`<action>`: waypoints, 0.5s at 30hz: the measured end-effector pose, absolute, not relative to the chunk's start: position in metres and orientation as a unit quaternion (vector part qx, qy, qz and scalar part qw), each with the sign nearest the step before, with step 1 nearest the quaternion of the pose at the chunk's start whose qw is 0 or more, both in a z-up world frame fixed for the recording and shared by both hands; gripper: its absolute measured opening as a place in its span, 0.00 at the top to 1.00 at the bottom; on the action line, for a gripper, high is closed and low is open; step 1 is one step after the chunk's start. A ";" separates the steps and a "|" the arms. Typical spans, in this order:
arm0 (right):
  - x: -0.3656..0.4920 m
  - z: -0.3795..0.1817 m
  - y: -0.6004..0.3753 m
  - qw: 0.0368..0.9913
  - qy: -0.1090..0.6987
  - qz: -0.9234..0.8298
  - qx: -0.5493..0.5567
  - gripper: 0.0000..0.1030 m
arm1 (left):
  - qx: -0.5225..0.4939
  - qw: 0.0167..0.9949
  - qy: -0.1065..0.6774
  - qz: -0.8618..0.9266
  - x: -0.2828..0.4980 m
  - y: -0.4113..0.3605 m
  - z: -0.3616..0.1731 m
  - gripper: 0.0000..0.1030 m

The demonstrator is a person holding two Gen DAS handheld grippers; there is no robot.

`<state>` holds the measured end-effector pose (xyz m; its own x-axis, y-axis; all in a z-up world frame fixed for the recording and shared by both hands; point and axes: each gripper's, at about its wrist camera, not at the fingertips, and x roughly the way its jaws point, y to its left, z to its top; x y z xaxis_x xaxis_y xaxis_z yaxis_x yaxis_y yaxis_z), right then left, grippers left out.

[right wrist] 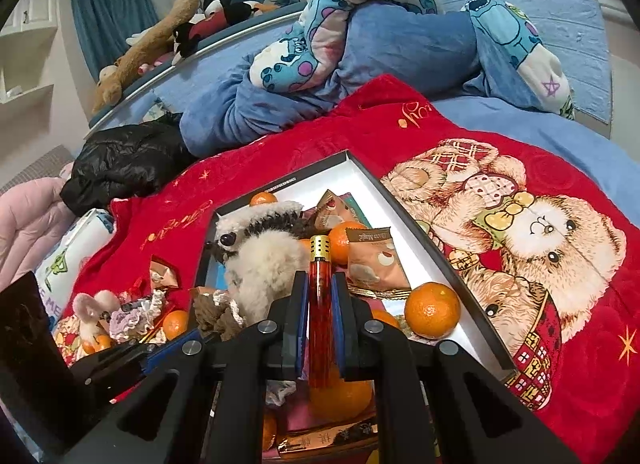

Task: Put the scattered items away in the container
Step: 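Lower the cord and red tube into the tray and open both grippers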

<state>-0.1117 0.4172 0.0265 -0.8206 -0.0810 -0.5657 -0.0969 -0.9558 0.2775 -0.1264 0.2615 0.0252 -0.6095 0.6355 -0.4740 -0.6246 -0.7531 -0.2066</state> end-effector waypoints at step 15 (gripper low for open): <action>-0.113 0.027 0.409 0.048 0.077 0.948 -0.304 0.89 | -0.264 0.349 -0.013 0.899 -0.125 0.261 0.022 0.90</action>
